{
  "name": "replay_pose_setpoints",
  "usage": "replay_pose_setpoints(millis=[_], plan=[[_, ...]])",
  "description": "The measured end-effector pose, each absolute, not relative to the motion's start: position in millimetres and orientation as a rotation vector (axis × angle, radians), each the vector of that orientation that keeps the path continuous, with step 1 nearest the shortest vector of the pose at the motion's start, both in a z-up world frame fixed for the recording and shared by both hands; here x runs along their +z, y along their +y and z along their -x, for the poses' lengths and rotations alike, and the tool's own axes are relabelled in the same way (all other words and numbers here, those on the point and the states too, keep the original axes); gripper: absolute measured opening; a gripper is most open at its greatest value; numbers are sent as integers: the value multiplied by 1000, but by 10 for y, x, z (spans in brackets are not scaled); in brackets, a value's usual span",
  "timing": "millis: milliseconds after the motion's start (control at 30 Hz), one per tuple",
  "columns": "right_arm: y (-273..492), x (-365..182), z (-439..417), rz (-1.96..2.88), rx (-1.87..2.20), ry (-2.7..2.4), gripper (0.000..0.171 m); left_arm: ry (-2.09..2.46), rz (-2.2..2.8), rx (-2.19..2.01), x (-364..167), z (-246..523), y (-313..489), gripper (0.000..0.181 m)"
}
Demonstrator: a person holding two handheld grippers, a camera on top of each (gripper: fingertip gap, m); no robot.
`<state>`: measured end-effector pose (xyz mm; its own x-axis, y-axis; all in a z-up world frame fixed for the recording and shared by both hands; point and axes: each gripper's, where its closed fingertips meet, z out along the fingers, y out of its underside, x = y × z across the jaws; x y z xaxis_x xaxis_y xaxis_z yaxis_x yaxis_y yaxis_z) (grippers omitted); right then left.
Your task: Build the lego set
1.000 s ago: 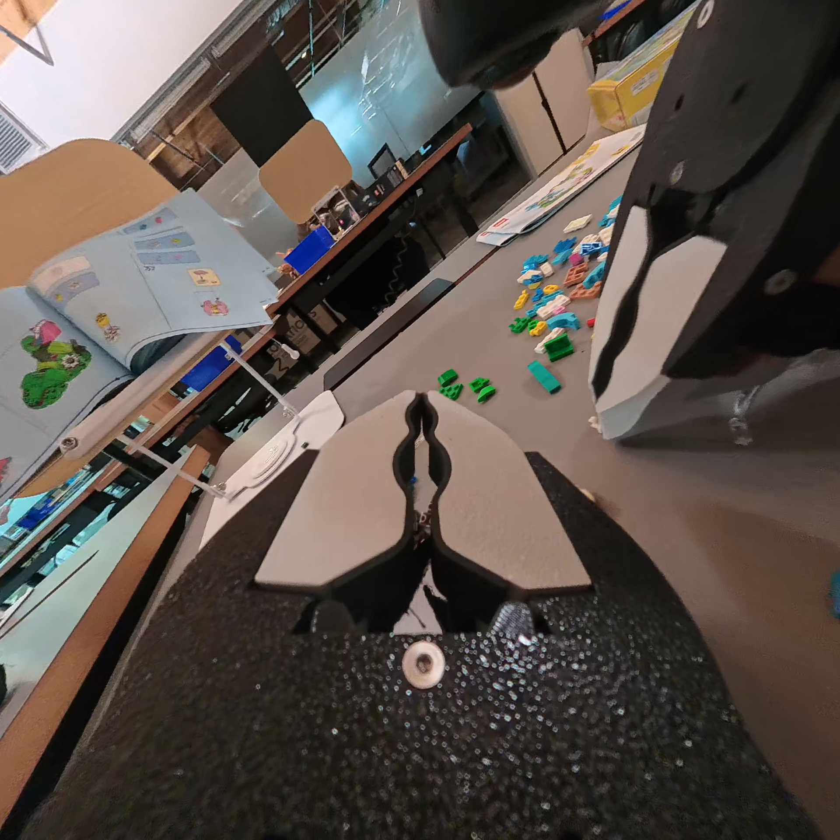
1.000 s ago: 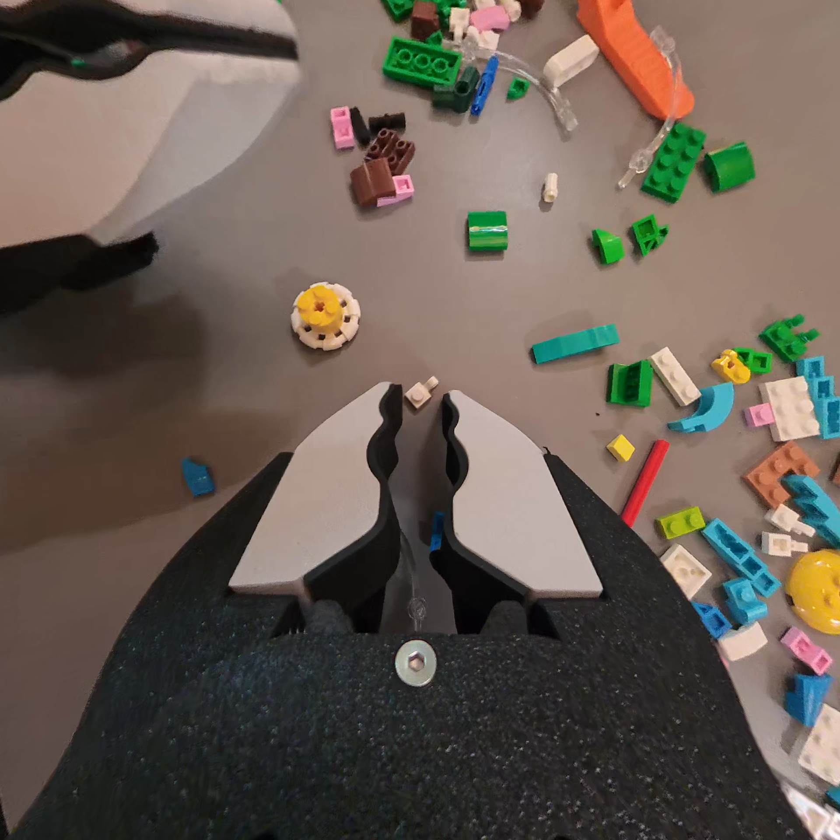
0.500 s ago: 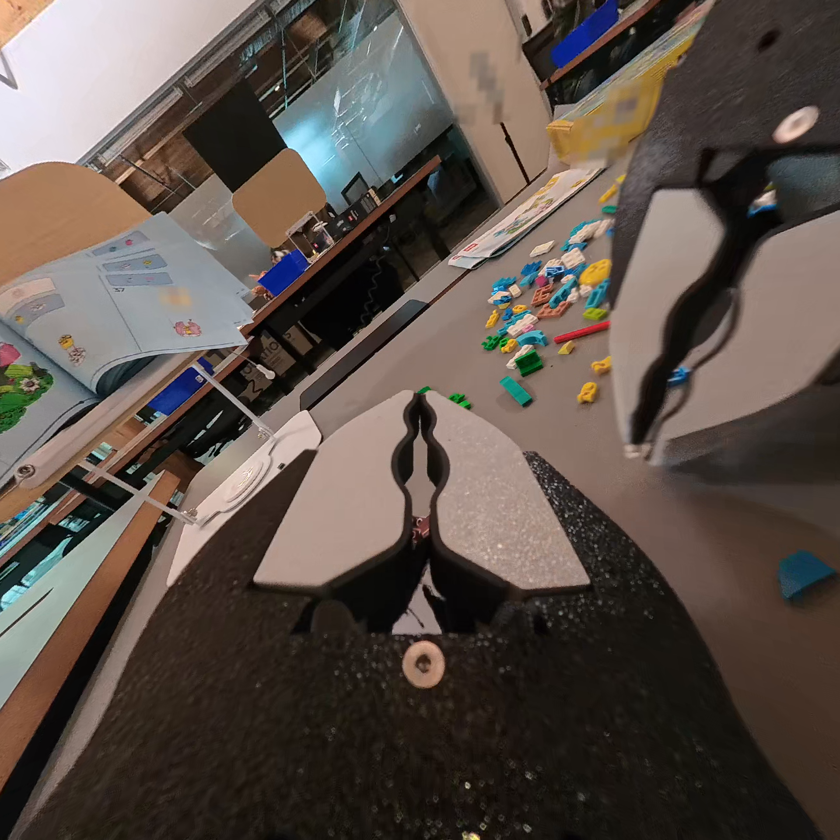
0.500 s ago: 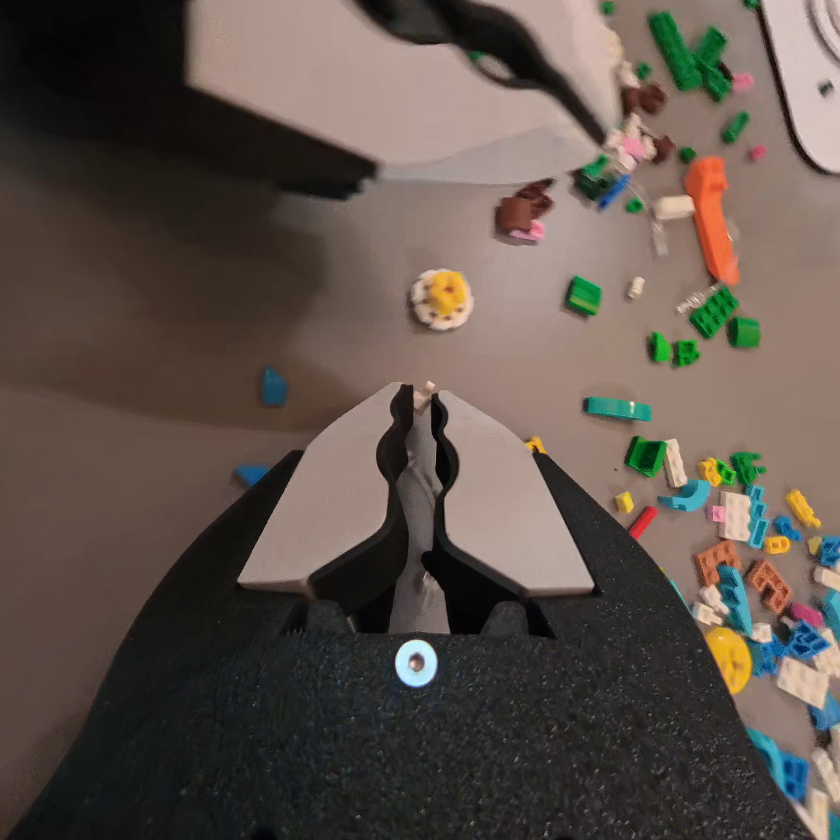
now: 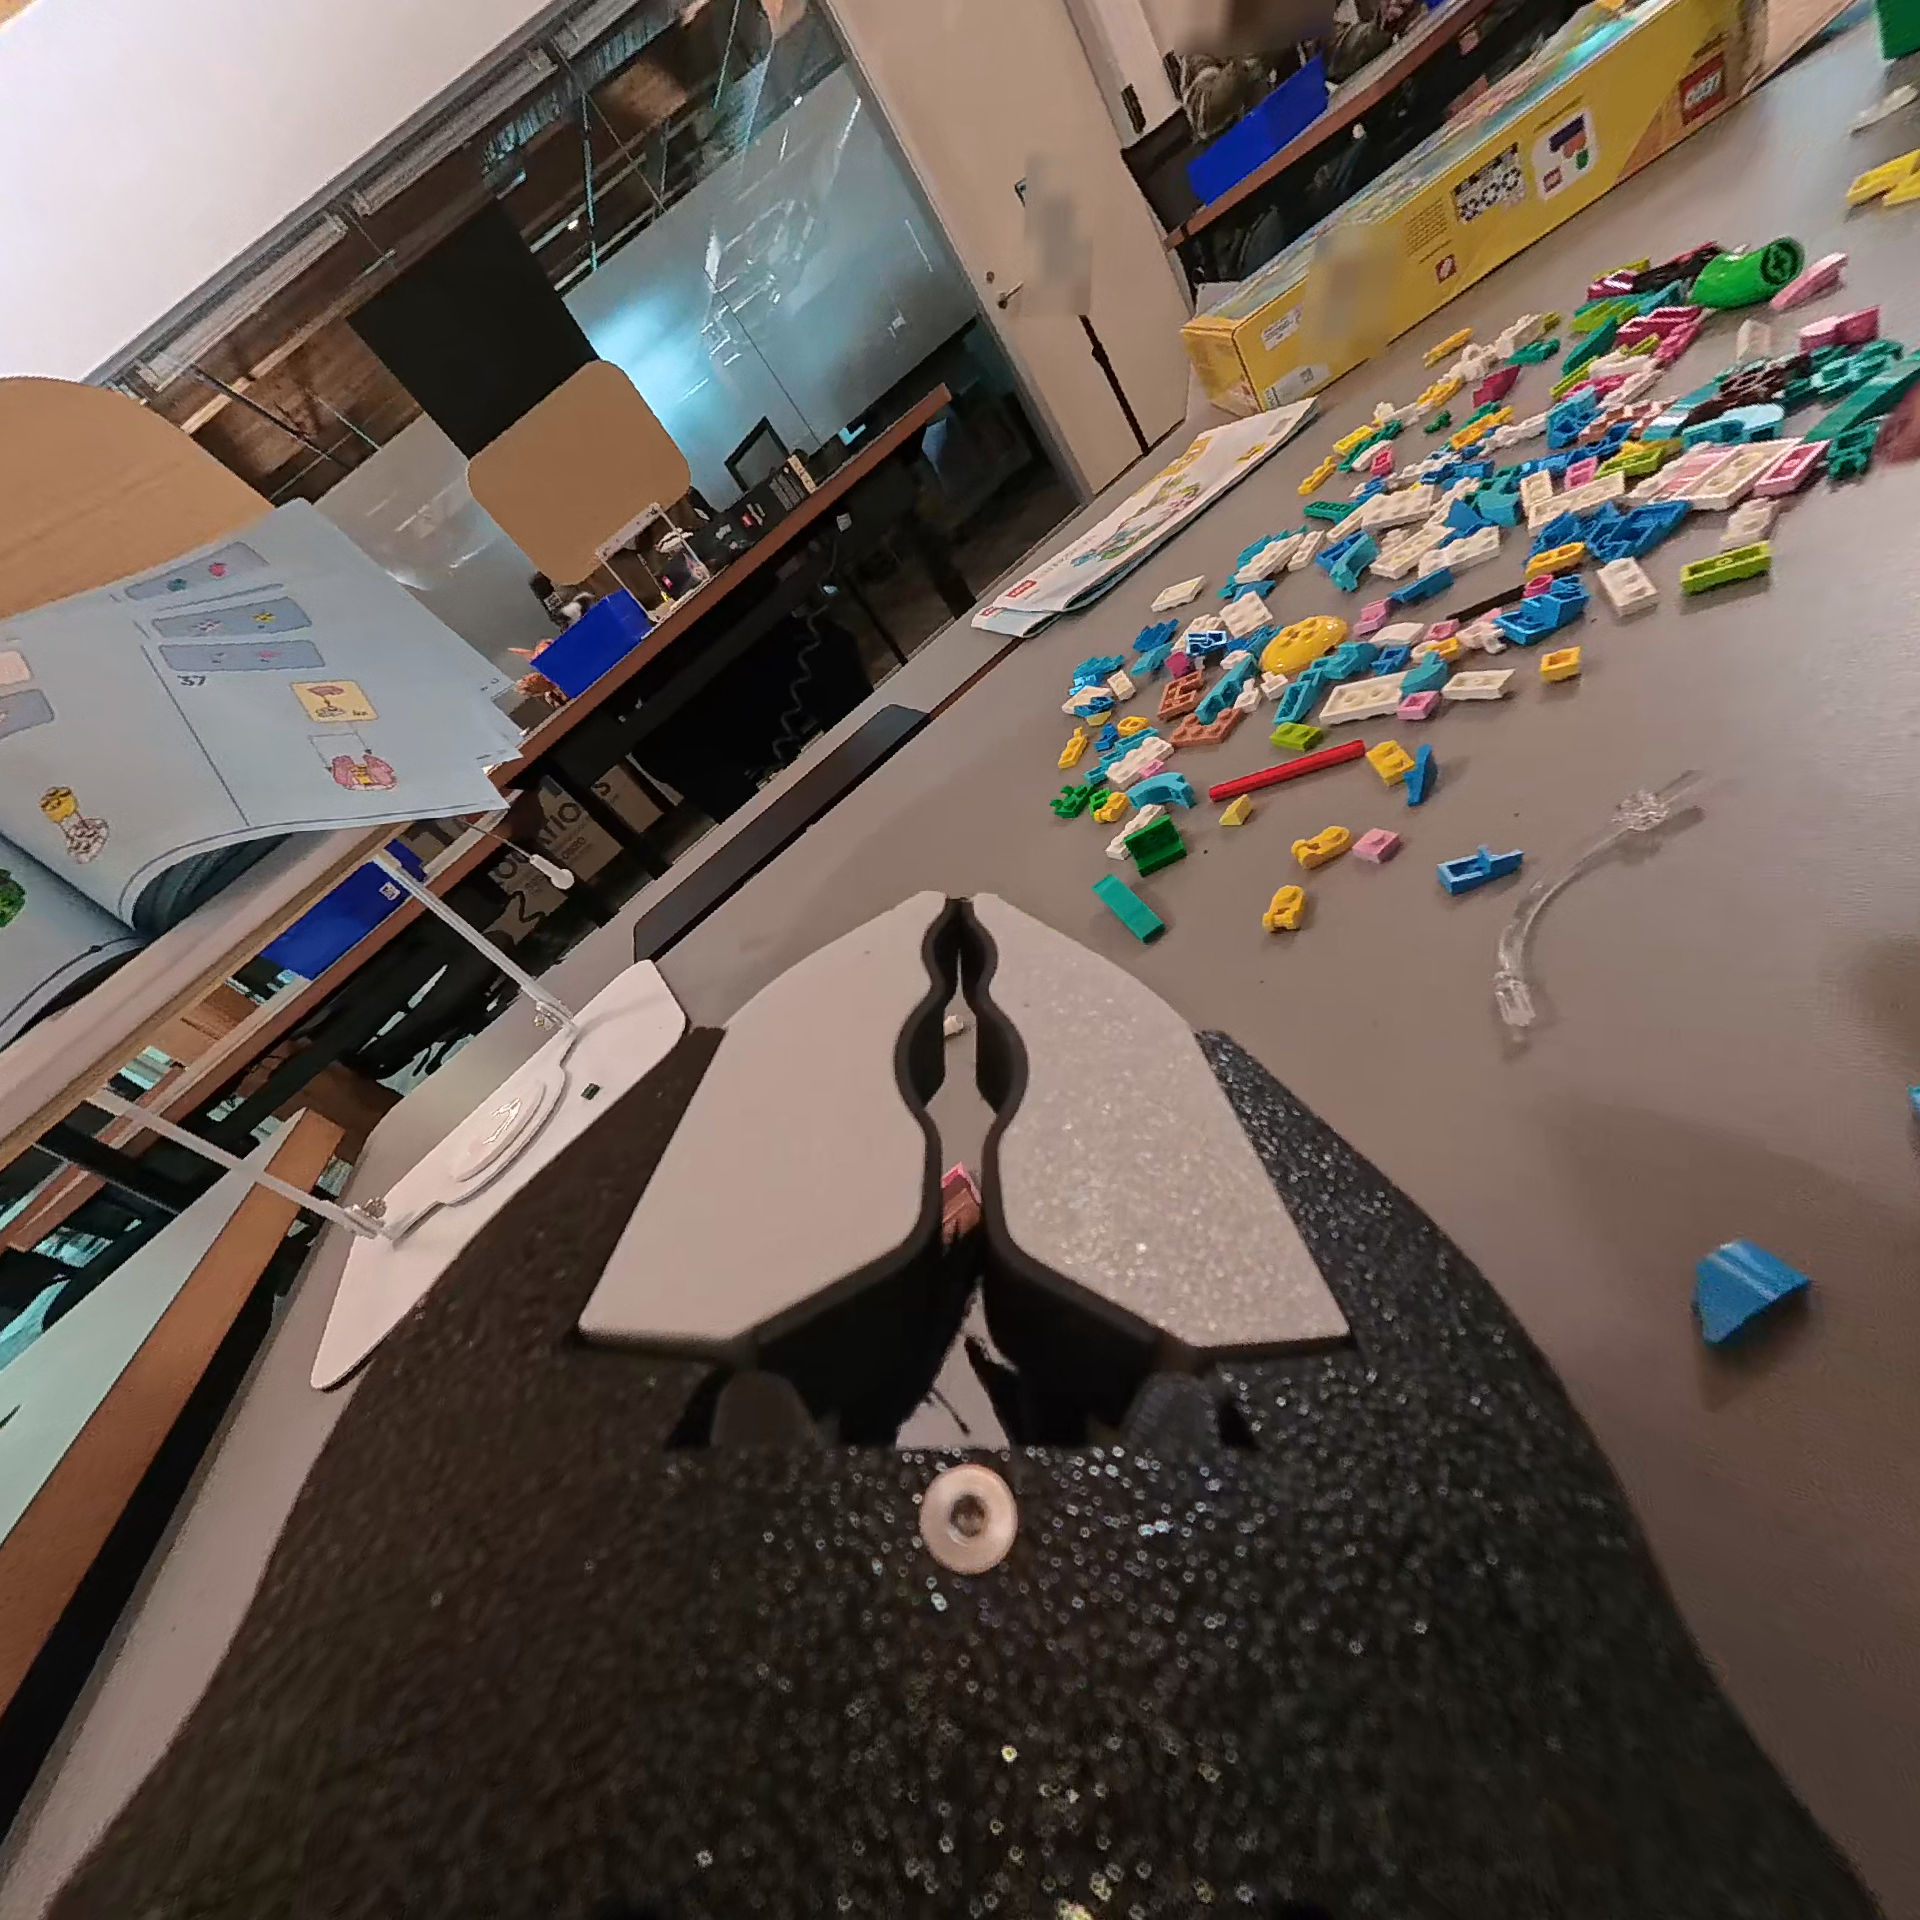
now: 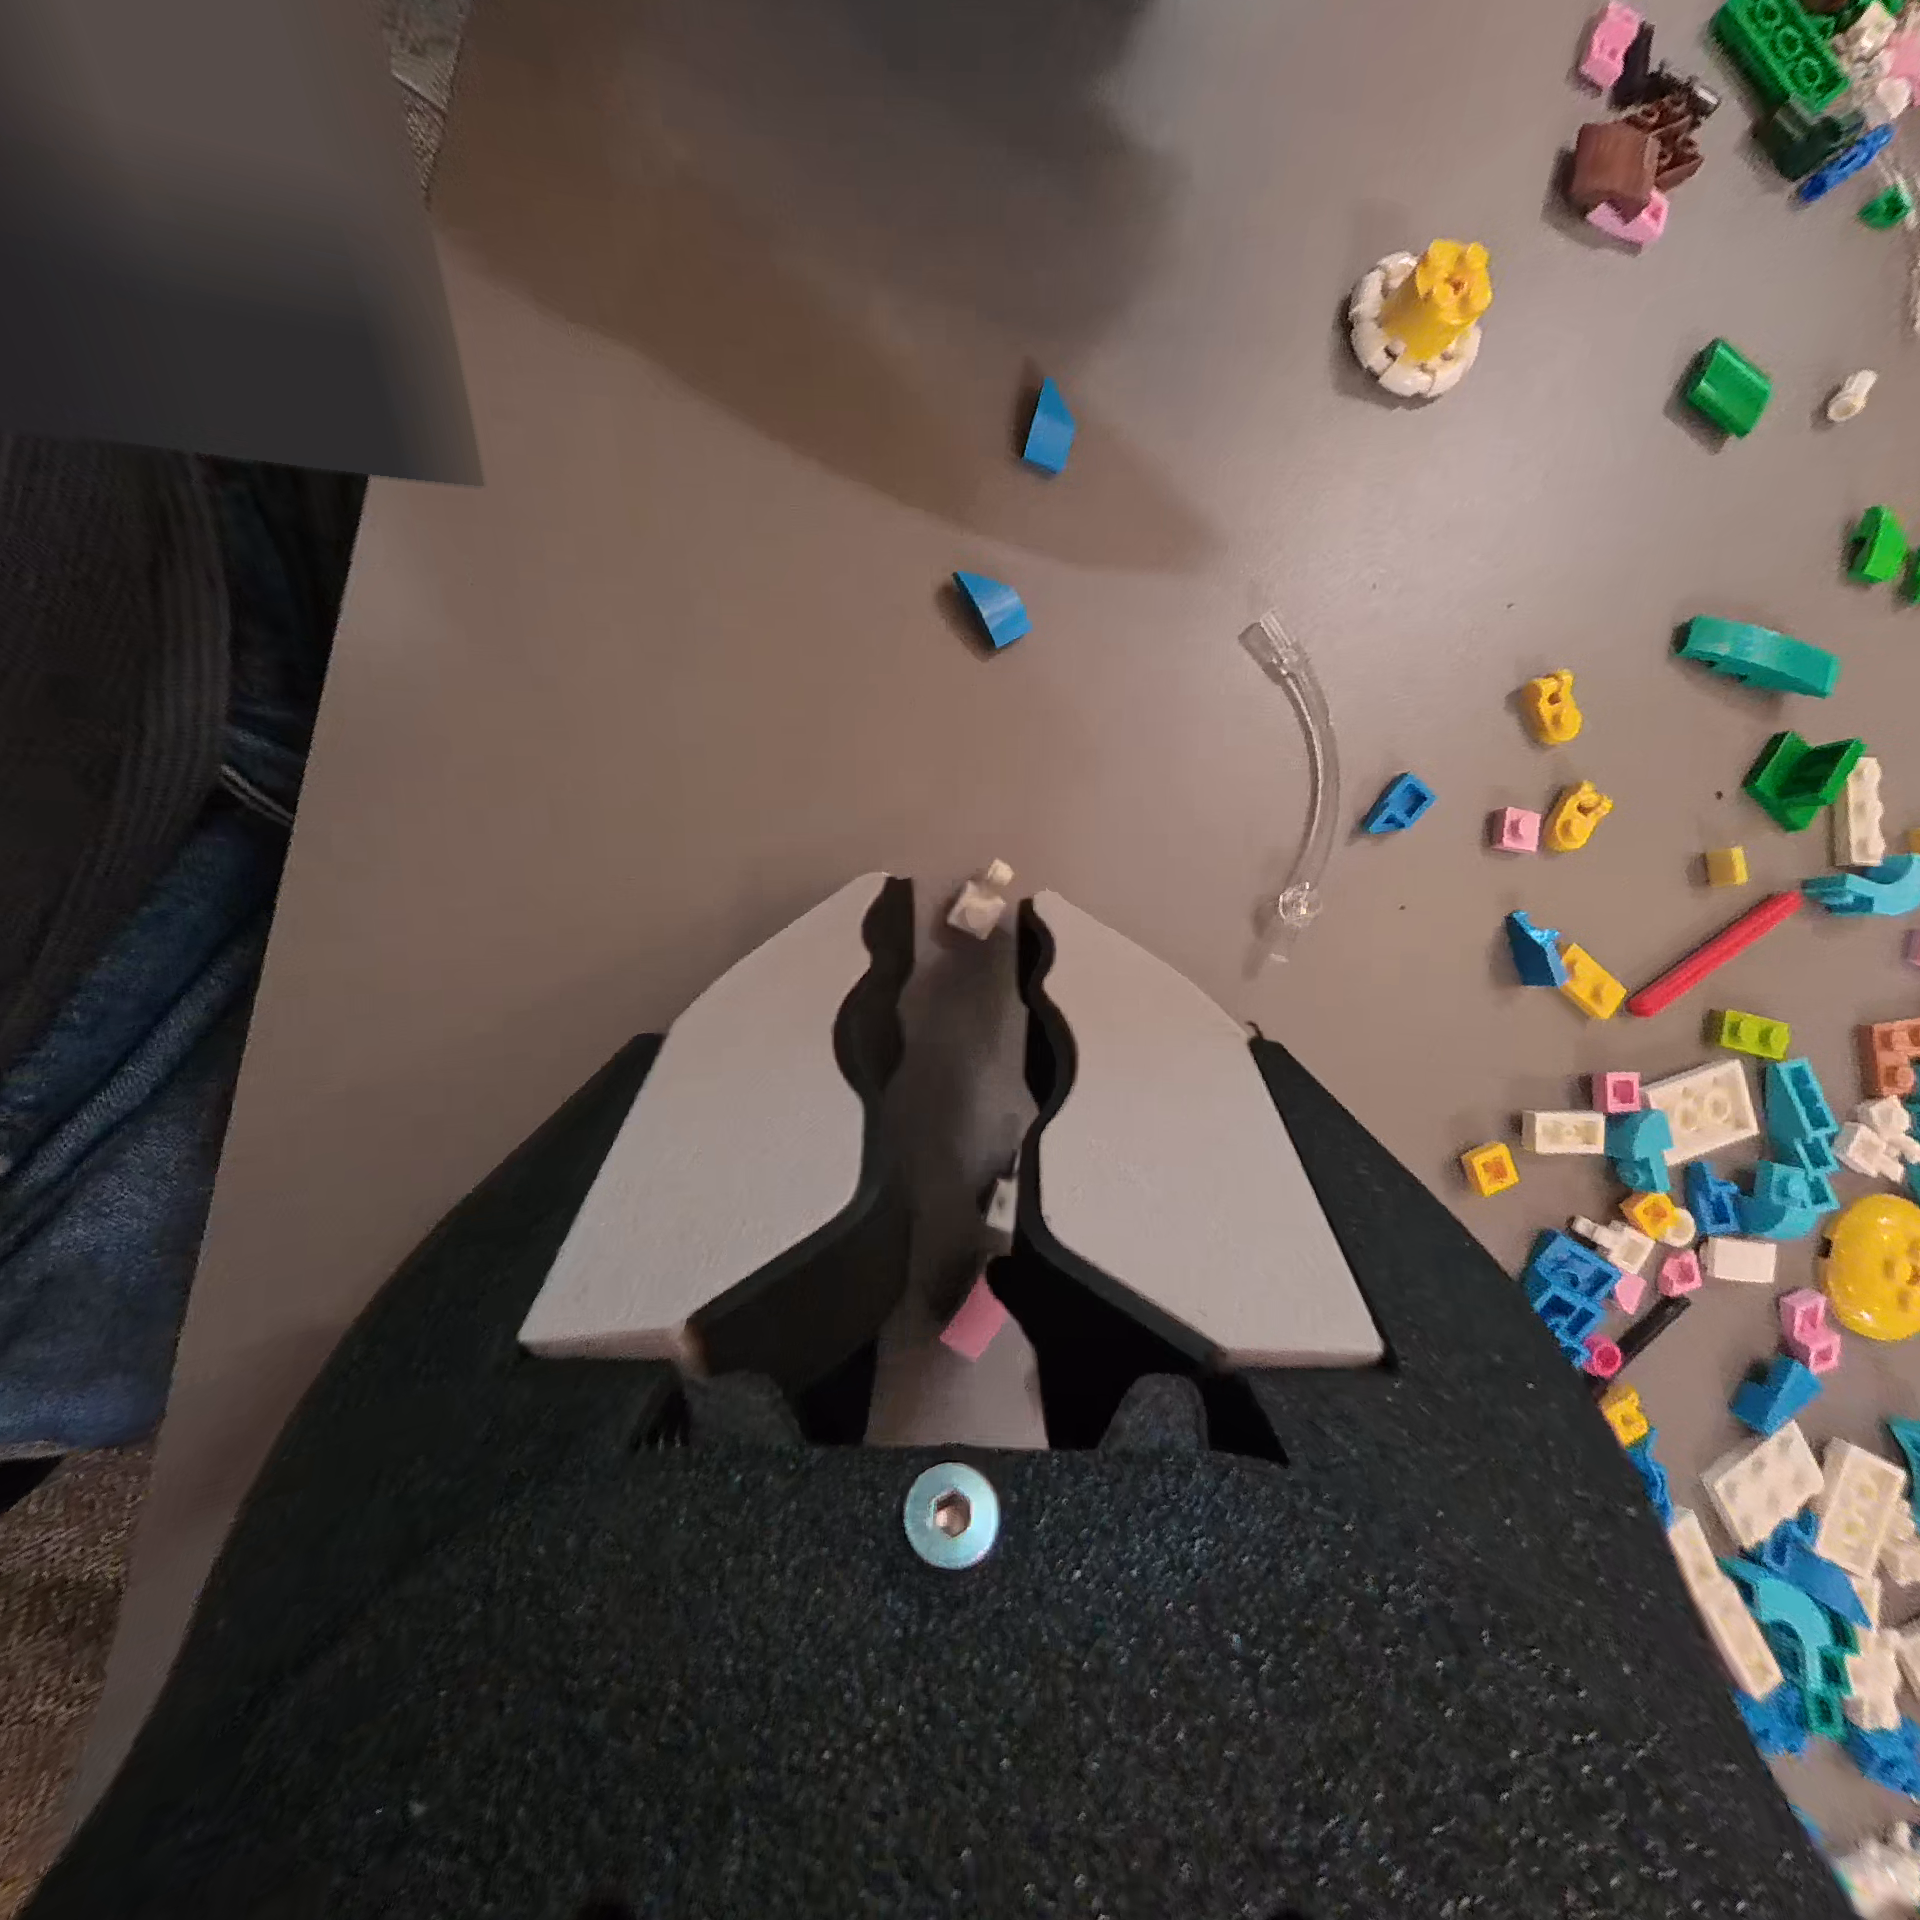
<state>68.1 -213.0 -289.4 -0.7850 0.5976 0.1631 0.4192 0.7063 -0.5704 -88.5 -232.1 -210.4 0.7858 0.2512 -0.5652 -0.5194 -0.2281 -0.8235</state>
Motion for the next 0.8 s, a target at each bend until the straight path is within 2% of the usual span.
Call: replay_pose_setpoints(millis=[167, 300, 500, 600, 800], plan=[[-1812, -2717, -878, 998, 765, -2486, 19, 228, 1652, 715, -2105, 862, -2315, 0], [-1528, -2807, -1104, 1213, 677, -2476, 15, 248, 1656, 716, -2119, 838, -2303, 0], [-1508, -2927, -1114, 1266, 655, -2435, 14, 272, 1660, 712, -2137, 804, -2291, 0], [-1509, -2932, -1089, 1272, 666, -2425, 8, 277, 1661, 710, -2140, 796, -2291, 0], [-1560, -2792, -1026, 1273, 793, -2374, 7, 301, 1656, 705, -2146, 757, -2281, 0]])
